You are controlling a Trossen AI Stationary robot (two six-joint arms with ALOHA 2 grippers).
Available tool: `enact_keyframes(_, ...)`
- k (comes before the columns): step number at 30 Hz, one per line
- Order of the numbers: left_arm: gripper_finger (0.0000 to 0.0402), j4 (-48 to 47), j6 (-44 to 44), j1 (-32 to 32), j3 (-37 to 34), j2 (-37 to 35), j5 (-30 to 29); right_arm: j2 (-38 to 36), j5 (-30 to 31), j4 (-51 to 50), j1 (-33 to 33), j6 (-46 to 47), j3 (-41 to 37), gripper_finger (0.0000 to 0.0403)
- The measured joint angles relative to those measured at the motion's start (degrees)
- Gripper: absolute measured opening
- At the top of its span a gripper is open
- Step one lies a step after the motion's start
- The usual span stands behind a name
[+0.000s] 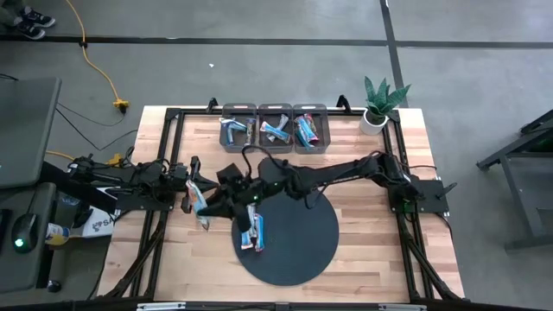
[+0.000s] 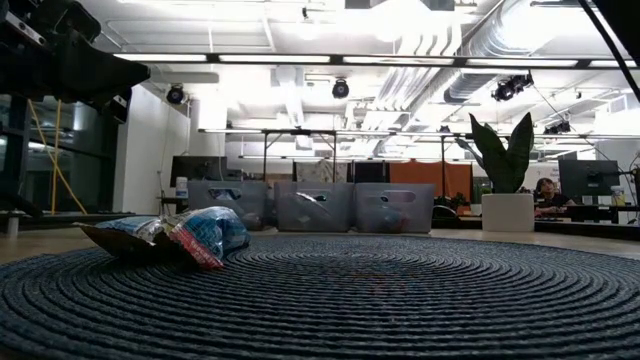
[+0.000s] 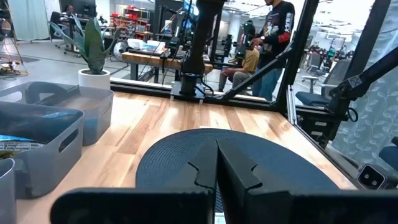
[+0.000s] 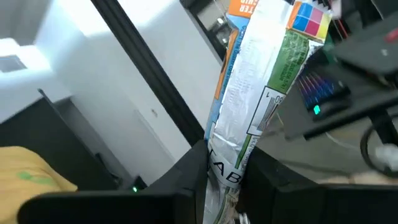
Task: Pick and place Granola Bars by type
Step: Put the yellow granola bar into the middle black bin
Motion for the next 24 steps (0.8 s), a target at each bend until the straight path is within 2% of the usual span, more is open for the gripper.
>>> enact_keyframes(9,0.0001,0.0,0.0,0.0,0.0,0.0,0.0,-4.0,-0.6,-1.1,-3.6,-6.2,0.0,0.0068)
enact_keyframes(18,0.0001,0.0,0.0,0.0,0.0,0.0,0.0,-11.1,0.6,-8.8,-10.8,-10.4,0.0,0.0065)
enact_keyframes(24,0.0001,0.0,0.0,0.0,0.0,0.0,0.0,-13.7,3.6,-13.7,-15.9,-14.3,0.0,0.0065)
